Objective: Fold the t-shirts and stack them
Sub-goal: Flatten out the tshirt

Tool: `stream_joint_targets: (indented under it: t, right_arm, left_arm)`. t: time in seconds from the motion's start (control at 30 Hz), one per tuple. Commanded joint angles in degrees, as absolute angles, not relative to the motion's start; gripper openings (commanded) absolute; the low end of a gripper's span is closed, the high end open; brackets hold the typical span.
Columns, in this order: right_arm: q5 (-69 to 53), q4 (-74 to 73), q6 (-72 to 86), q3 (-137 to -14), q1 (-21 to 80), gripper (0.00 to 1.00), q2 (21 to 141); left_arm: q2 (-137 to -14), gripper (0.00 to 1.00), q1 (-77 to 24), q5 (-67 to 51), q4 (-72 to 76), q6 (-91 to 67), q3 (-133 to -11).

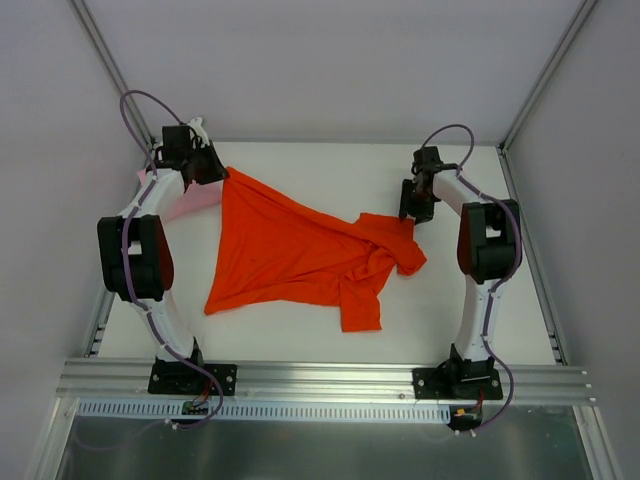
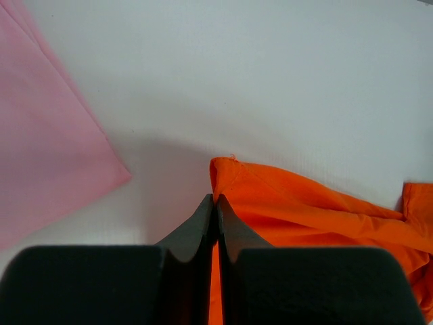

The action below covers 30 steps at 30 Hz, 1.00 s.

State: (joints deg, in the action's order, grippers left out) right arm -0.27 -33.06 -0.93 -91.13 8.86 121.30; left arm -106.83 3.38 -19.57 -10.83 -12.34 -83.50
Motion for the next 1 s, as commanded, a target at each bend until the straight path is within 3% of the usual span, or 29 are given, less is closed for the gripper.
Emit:
stream_joint_targets:
  t: [0.0, 0.13, 0.2, 0.43, 0.73, 0.97]
  right_arm:
    - [-1.67, -35.15, -1.05, -93.77, 8.7, 0.47, 123.05]
    - [-1.85, -36.21, -1.23, -94.92, 8.7, 0.44, 124.01]
    - [-2.11, -36.21, -1.32, -95.53, 8.61, 0.38, 124.19]
    - [-3.69, -38.14, -1.58, -99.14, 8.44, 0.01, 126.91]
    - [-7.81, -30.77, -4.22, -96.5, 8.44, 0.01, 116.38]
    - [-10.81, -29.18, -8.34, -111.41, 8.44, 0.01, 106.18]
  left_arm:
    - [-107.4, 0.0, 3.52, -21.18, -11.07, -10.55, -86.04]
    - [-107.4, 0.0, 3.52, -21.09, -11.07, -10.46, -86.13]
    - [-107.4, 0.0, 3.51, -21.18, -11.07, -10.55, -86.22]
    - [-107.31, 0.0, 3.52, -21.01, -11.25, -10.28, -86.4]
    - [-105.56, 0.0, 3.43, -23.99, -11.52, -10.72, -87.89]
    - [-98.9, 0.0, 3.6, -30.75, -7.66, -12.47, -87.63]
